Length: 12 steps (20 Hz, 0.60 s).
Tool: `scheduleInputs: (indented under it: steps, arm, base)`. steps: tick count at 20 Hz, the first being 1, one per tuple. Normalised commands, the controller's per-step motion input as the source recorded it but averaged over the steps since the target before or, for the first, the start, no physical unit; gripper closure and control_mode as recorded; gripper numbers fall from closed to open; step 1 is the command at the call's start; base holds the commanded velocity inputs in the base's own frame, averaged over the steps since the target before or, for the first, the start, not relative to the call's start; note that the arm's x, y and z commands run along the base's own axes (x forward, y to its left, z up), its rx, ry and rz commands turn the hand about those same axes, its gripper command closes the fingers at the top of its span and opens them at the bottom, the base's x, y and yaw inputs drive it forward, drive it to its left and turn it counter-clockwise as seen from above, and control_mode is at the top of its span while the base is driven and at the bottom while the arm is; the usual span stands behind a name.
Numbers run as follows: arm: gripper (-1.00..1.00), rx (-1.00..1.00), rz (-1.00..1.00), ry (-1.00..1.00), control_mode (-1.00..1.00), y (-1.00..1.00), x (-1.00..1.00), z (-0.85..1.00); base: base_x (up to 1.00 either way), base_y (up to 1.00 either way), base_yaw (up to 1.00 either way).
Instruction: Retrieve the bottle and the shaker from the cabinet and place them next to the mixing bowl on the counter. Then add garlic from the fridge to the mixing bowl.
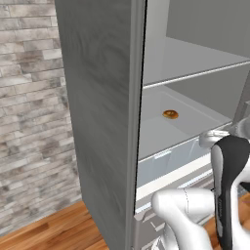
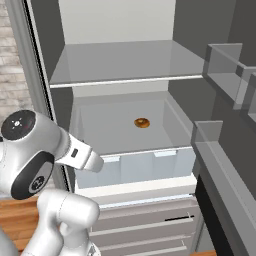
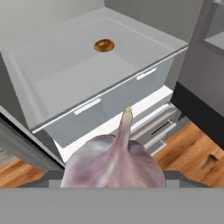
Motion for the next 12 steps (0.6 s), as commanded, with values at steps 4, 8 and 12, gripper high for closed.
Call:
scheduleInputs:
  steps: [4,8,12]
  arm:
    - [1.0,0.0,0.09,0.01,-1.0,0.45,-0.61,-0.13]
    - [1.0,0.0,0.02,0.01,-1.0,0.03,-0.02,0.0]
    - [1.0,0.0,0.0,0.0,-1.0,0.0,0.0,0.0]
  base:
    - [0.0,0.0,0.0]
    - [0.0,0.0,0.0]
    - [0.0,0.0,0.0]
